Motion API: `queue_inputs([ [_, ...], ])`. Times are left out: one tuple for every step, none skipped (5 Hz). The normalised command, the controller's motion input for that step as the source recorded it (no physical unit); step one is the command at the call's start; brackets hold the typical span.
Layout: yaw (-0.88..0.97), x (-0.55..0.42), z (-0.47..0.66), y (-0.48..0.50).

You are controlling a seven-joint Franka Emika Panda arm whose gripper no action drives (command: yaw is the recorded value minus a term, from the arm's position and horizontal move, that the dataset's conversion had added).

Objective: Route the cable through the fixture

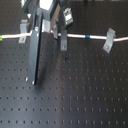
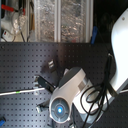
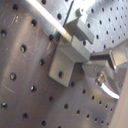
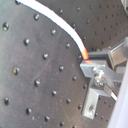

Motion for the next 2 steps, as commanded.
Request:
queue_inputs([
  [0.00, -0.076, 0.00, -0.214],
  [-0.17, -0.117, -0.07, -0.536],
])
